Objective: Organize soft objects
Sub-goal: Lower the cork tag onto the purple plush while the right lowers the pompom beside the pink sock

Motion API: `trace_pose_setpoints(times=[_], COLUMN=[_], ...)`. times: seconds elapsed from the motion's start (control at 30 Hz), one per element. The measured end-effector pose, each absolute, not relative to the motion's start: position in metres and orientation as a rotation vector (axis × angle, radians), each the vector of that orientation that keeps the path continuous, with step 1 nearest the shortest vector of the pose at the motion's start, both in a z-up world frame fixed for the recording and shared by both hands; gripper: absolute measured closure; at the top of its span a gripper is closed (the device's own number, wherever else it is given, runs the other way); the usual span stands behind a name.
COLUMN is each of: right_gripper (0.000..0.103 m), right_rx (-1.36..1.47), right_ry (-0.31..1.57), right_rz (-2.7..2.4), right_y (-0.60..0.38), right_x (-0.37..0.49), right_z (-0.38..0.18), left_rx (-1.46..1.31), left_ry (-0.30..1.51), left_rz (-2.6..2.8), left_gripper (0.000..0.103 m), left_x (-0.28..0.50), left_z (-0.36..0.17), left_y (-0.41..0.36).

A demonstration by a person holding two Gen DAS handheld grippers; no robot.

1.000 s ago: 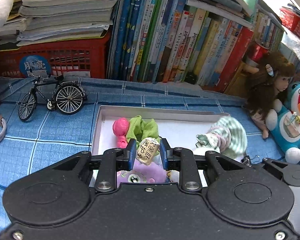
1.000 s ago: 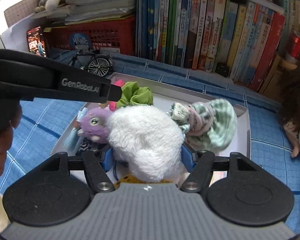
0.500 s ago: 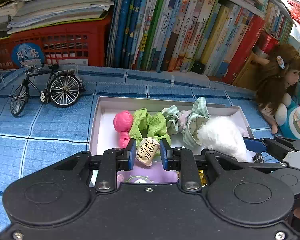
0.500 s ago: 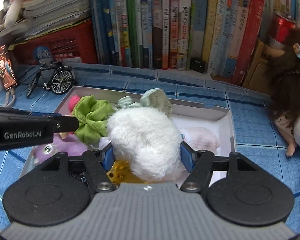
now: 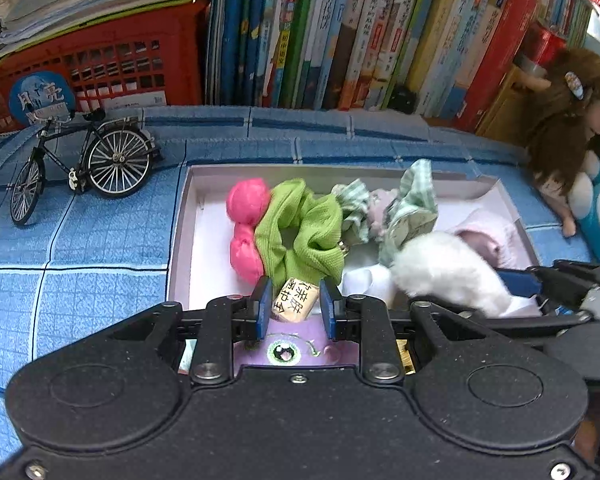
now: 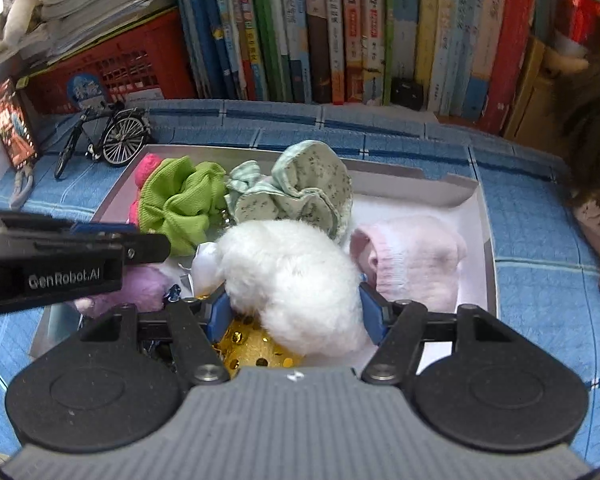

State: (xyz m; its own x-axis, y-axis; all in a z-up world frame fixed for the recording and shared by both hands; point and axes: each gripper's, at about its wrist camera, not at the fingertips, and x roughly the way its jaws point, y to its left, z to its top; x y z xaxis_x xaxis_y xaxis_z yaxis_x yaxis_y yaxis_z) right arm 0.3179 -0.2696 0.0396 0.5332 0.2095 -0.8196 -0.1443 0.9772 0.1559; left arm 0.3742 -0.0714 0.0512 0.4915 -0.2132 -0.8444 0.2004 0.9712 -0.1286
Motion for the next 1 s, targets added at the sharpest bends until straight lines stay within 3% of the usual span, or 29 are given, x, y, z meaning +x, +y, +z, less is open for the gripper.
trace_pose_setpoints(times=[0.3, 0.43, 0.87, 0.93, 1.0], right_gripper=[0.024, 0.02, 0.017, 0.025, 0.059], right_rx=[0.157, 0.177, 0.203, 0.203, 0.194], right_ry=[1.017, 1.017, 0.96, 0.937, 0.934], right_rz=[0.22, 0.225, 0.216, 0.206, 0.193], right_y=[-0.279, -0.28, -0.288, -0.29, -0.29], right_x=[0.323, 0.324, 0.312, 0.308, 0.305], right_z=[0.036, 0.037, 0.059, 0.065, 0.067], left_rx=[-0.02, -0.02, -0.015, -0.009, -0.003], left_ry=[1.057, 1.063, 1.032, 1.028, 1.026], left_rz=[-0.244, -0.249, -0.252, -0.252, -0.252], left_gripper=[0.077, 0.066, 0.05, 0.05, 0.049], left_x=[0.379, 0.378, 0.371, 0.369, 0.368], left_z=[0.042, 0.042, 0.056, 0.058, 0.059], left_y=[-0.071, -0.072, -0.07, -0.07, -0.07])
